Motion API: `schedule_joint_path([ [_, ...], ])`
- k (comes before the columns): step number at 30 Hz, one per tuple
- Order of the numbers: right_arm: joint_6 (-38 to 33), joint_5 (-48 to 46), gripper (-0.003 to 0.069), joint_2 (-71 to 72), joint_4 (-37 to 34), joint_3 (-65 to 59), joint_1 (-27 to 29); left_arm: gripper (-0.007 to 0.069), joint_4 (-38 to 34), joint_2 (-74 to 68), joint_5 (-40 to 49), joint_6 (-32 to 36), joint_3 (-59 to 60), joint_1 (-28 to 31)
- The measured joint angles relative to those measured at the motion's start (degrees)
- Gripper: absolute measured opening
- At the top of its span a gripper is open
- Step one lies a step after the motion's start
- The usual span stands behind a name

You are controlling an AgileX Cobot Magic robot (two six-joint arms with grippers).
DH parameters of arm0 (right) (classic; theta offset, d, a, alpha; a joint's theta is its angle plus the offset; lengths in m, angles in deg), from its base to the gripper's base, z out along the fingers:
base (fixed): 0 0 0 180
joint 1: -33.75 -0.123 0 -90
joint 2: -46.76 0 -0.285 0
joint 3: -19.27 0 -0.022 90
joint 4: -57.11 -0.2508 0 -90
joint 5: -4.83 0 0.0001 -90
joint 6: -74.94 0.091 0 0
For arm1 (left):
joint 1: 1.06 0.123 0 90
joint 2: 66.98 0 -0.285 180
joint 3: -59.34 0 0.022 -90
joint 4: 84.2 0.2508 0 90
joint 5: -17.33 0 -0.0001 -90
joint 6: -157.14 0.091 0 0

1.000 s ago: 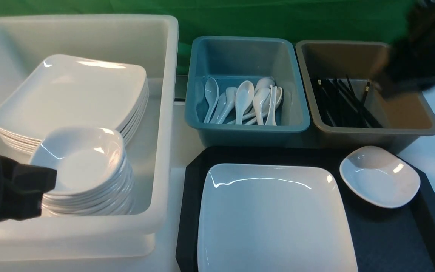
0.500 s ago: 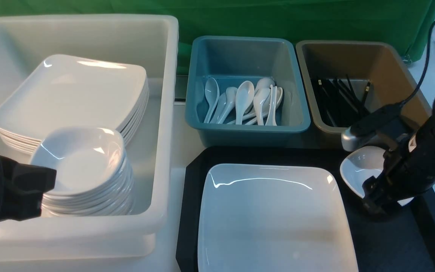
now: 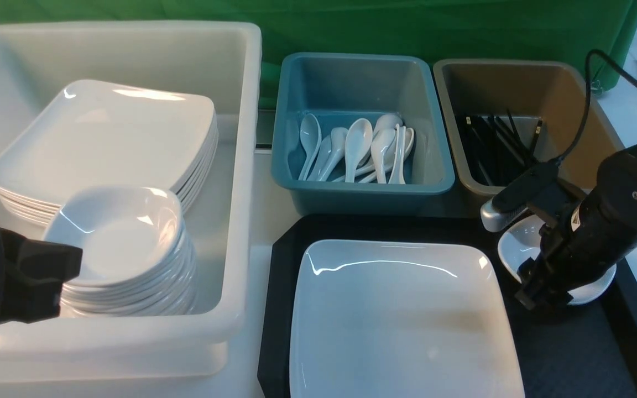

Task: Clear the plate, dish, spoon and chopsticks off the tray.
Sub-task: Use the right arm to grab a small plate from the dinner plate

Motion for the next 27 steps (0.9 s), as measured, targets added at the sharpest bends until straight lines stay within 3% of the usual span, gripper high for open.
schedule_joint_path([
  [11,0.00,1.06,0.0472,-3.34,0.18,0.00,0.00,0.0017,0.00,0.00,0.43,0.00,0.00,0.00],
  [15,0.00,1.29,0.0403,-4.81,0.24,0.00,0.00,0.0017,0.00,0.00,0.43,0.00,0.00,0.00],
  [19,-0.29,2.56,0.0214,-5.77,1.13,0.39,-0.07,0.0017,0.00,0.00,0.43,0.06,0.00,0.00],
  [25,-0.29,2.09,0.0174,-3.31,1.08,0.54,-0.25,0.0017,0.00,0.00,0.37,0.23,0.00,0.00],
  [27,0.41,1.14,0.0120,-0.50,1.24,0.54,-0.46,0.0017,0.00,0.00,0.37,0.23,0.00,0.00],
])
